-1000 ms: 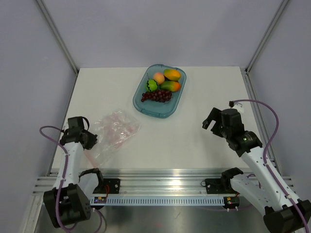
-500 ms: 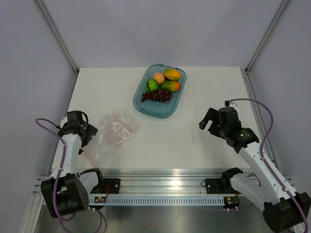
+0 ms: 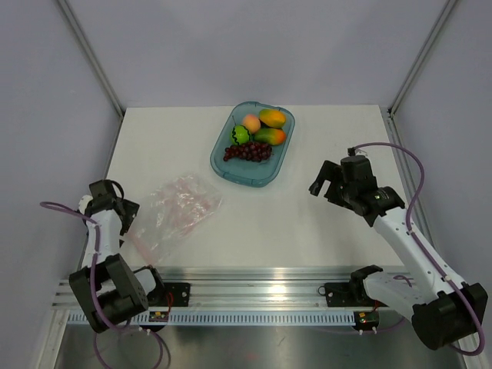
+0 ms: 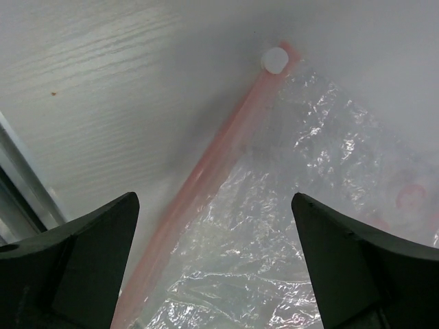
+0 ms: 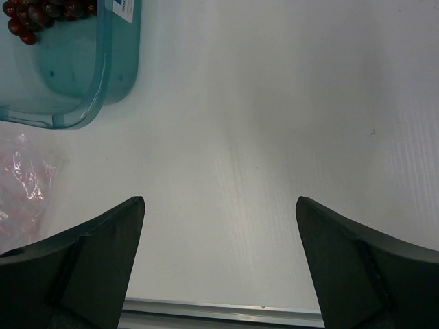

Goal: Place the food in the zip-top bag and seal the zipper
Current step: Pick up the zipper food storage bag at the center of the board.

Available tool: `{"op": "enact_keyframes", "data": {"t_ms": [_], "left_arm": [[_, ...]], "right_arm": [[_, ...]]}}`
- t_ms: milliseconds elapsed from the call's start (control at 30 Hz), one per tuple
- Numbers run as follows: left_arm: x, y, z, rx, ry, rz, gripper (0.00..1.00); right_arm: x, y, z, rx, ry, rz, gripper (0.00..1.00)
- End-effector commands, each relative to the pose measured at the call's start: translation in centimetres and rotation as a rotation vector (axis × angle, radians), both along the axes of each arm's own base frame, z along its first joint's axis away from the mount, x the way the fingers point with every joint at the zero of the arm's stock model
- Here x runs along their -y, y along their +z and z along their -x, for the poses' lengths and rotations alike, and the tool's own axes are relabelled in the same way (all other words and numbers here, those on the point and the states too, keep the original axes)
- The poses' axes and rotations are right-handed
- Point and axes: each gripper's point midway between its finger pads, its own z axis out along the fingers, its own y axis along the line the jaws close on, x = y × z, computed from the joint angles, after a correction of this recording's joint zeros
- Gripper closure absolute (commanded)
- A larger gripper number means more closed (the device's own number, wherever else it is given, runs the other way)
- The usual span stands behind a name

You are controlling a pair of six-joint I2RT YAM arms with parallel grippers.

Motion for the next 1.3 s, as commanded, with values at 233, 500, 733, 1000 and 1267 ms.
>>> {"op": "enact_keyframes", "data": {"t_ms": [233,500,733,1000,1267], "left_arm": [[2.1,-3.4,-4.6,0.181,-0.036,0.181,0.24],[3.0,-1.5,-5.3,0.287,-0.081,0.185,0.92],[5.4,5.2,-6.6,0.497,-0.334,0.147,1.00],[10.1,10.3,-5.4,0.586,-0.623,0.194,1.00],[15.2,14.2,-6.1,0.690,-0.835,0.290,1.00]], "right_arm": [[-1.2,2.3,-1.6,0.024,0.031,-0.031,0.01],[-1.2,2.3,-1.0,0.027,0.023,-0.050,0.02],[-3.7,3.2,-0.5,0.057,0.111,-0.031,0.01],[-12.4,6.3,0.5,0.160,0.341,-0.085,0.01],[-22.2,10.1,2.6,0.225,0.579,0.008,0.03]]}}
